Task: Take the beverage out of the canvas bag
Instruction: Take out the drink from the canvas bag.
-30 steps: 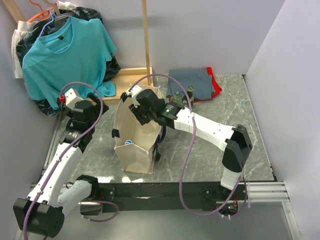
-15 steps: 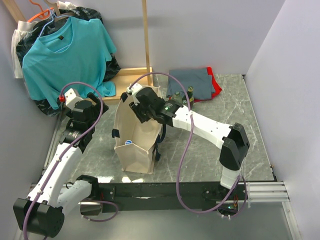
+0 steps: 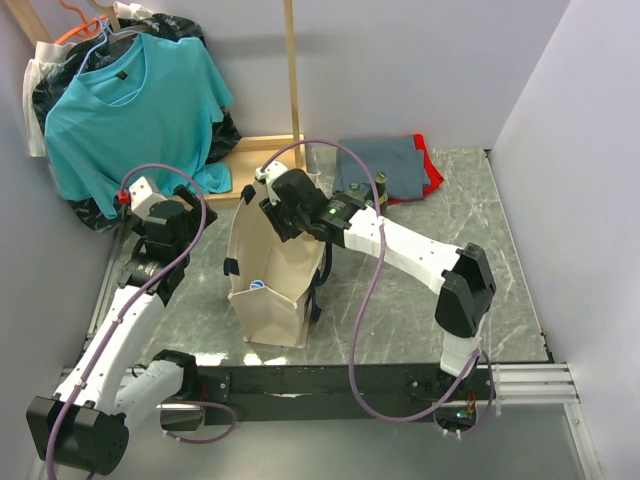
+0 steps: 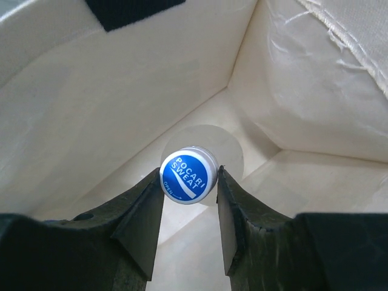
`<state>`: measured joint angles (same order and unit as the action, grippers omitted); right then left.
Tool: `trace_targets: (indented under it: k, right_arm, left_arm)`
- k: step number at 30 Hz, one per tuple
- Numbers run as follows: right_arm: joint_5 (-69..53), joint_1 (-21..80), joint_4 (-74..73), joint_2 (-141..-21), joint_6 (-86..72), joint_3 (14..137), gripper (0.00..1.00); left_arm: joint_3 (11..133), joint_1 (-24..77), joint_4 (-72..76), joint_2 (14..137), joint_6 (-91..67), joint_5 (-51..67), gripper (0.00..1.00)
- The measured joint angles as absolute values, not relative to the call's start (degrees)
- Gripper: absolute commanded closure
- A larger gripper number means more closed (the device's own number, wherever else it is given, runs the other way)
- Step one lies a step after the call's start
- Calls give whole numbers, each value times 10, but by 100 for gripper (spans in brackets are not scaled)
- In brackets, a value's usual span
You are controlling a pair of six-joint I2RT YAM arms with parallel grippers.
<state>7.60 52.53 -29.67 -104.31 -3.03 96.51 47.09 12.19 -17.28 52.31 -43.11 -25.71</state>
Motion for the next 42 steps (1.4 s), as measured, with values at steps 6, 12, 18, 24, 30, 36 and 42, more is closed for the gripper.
trace_targets:
  k: [6, 12, 18, 24, 30, 36, 42]
  right_arm:
    - [82, 519, -301, -1061, -35, 1011, 40]
    - [85, 513, -287, -1061, -42, 1032, 37]
    - [86, 510, -289, -1061, -49, 1032, 36]
    - [89, 505, -302, -1061, -55, 1032, 33]
    - [86, 501, -314, -1061, -63, 1032, 27]
    - [83, 497, -321, -1062, -73, 1032, 27]
    - [73, 491, -329, -1063, -83, 1032, 27]
  left_arm:
    - [471, 122, -173, 523, -430, -257, 4]
    - [471, 122, -173, 523, -427, -257, 4]
    - [470, 122, -173, 523, -427, -257, 4]
    - [468, 122, -173, 523, -427, -257, 4]
    - [468, 122, -172, 523, -427, -257, 4]
    - [466, 122, -171, 522, -427, -257, 4]
    - [459, 122, -171, 518, -427, -257, 4]
